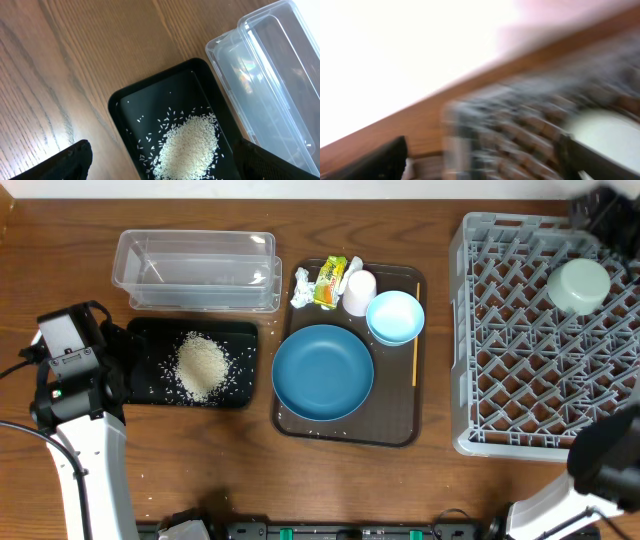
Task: Sort waste into correct bins and load items into the dishwasher rack
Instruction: 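Reach the right gripper to the back light-blue bowl and grasp it, then carry the second light-blue bowl into the dish rack with the right gripper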
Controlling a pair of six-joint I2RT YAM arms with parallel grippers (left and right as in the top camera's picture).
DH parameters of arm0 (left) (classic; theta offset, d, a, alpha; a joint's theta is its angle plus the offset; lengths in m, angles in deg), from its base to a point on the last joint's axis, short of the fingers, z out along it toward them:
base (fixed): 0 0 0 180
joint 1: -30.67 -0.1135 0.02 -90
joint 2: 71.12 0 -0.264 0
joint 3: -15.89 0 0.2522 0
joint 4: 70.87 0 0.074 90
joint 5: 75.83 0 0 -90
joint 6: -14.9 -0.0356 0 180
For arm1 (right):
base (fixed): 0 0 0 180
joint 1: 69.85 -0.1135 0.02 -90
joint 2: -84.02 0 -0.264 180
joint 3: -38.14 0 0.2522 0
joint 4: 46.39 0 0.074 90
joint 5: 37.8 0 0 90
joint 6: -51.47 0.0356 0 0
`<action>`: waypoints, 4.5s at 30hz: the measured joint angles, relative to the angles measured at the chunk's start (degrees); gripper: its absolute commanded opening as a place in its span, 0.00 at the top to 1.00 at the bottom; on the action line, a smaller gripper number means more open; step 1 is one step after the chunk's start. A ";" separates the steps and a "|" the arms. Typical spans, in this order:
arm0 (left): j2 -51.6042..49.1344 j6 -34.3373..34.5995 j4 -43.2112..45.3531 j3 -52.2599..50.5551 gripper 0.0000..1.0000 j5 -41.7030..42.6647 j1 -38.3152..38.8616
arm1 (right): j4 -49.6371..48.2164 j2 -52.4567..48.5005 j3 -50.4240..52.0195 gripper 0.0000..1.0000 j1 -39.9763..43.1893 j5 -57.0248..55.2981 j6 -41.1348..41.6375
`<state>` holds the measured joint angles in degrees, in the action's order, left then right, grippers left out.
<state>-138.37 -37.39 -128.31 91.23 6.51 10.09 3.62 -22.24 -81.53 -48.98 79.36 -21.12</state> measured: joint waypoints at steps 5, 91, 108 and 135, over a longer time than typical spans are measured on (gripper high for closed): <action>0.00 0.00 0.00 0.00 0.08 -0.02 0.00 | 4.33 2.67 -0.63 0.01 -9.49 4.04 -5.16; -0.04 0.00 0.00 0.00 0.08 0.00 0.00 | 13.84 4.59 14.12 0.99 4.72 24.09 -10.51; -0.04 0.00 0.00 0.00 0.08 -0.02 0.00 | -4.35 4.22 29.59 0.99 9.18 38.86 -7.39; -0.04 0.00 0.00 0.00 0.08 0.00 0.00 | -5.73 2.03 29.59 0.99 9.11 36.92 -10.12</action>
<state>-138.41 -37.39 -128.31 91.23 6.51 10.09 -2.11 -20.21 -51.93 -39.87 116.28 -31.24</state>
